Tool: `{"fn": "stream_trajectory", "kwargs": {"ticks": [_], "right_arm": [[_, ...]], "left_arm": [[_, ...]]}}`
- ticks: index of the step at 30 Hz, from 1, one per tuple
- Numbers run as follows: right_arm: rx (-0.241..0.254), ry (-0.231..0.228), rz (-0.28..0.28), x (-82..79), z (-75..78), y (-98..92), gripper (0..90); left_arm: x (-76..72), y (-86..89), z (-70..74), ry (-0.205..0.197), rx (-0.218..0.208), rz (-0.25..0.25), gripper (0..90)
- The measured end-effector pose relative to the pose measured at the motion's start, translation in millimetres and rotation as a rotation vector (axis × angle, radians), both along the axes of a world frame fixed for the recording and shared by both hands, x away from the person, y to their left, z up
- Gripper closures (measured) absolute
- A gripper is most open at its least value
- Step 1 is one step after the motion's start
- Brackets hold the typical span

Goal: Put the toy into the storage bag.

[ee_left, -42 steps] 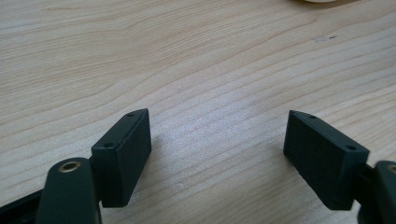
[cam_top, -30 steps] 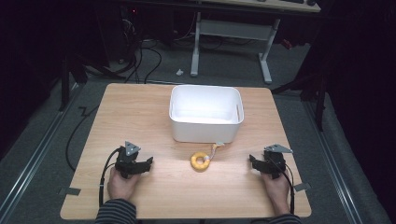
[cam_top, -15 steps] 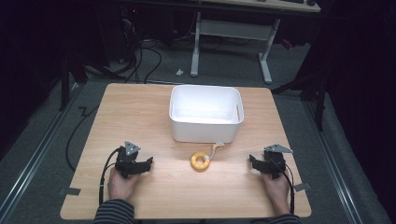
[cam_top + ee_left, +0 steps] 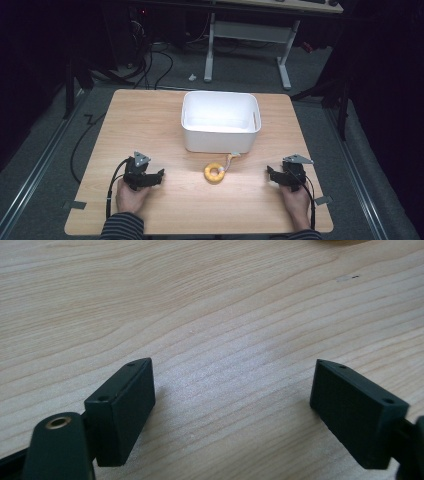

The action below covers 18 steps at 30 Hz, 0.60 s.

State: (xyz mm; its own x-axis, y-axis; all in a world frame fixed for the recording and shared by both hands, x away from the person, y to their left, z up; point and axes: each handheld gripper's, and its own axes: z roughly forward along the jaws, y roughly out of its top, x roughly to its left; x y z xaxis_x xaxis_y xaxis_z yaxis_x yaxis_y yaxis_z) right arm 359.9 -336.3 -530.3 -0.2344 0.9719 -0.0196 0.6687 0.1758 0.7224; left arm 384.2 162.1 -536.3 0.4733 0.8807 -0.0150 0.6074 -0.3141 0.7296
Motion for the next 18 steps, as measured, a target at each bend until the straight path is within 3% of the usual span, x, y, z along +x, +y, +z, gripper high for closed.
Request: {"fn": "stream_trajectory", "kwargs": {"ticks": [6, 14, 18], "right_arm": [[-0.002, -0.001, 0.002, 0.1, 0.0, -0.2, 31.5], [-0.002, -0.001, 0.002, -0.1, 0.0, -0.2, 31.5], [-0.002, -0.001, 0.001, -0.1, 0.0, -0.3, 31.5]], "left_arm": [[-1.2, 2.3, 0.5, 0.006, -0.02, 0.034, 18.2], [-3.6, 4.0, 8.1, -0.001, -0.044, 0.032, 20.1], [-2.6, 1.7, 11.9, -0.001, -0.031, 0.019, 20.4]]}}
